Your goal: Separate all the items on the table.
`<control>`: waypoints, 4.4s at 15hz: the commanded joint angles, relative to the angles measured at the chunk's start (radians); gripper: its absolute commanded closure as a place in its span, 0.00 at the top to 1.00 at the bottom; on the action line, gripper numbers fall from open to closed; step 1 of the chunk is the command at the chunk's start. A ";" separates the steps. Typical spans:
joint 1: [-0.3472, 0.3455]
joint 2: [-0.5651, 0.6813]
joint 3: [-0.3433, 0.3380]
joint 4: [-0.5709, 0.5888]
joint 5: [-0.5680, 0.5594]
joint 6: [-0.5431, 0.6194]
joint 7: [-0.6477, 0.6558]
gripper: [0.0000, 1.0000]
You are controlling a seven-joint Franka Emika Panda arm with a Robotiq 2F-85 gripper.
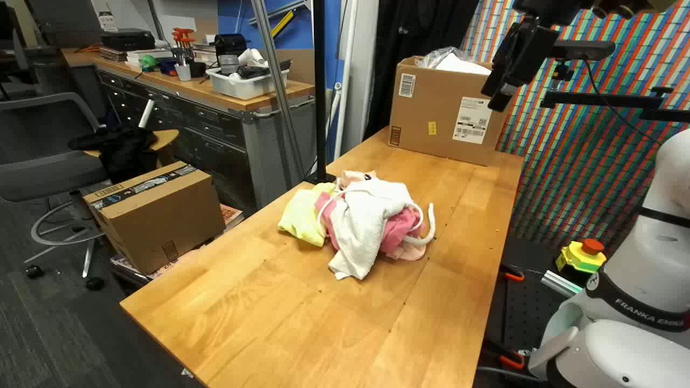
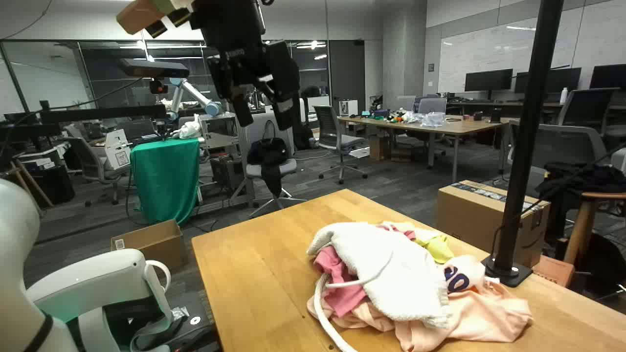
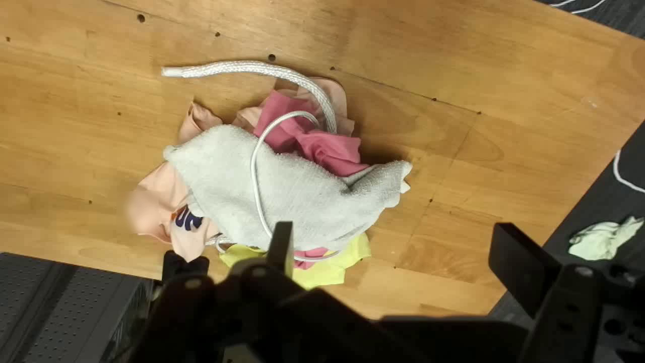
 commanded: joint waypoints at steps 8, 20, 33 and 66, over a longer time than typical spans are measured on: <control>0.010 0.008 0.001 0.021 -0.006 0.002 0.004 1.00; 0.083 0.201 0.116 0.059 -0.005 0.140 0.033 1.00; 0.040 0.517 0.149 0.104 -0.059 0.366 0.168 1.00; -0.013 0.964 0.124 0.092 -0.316 0.703 0.469 0.93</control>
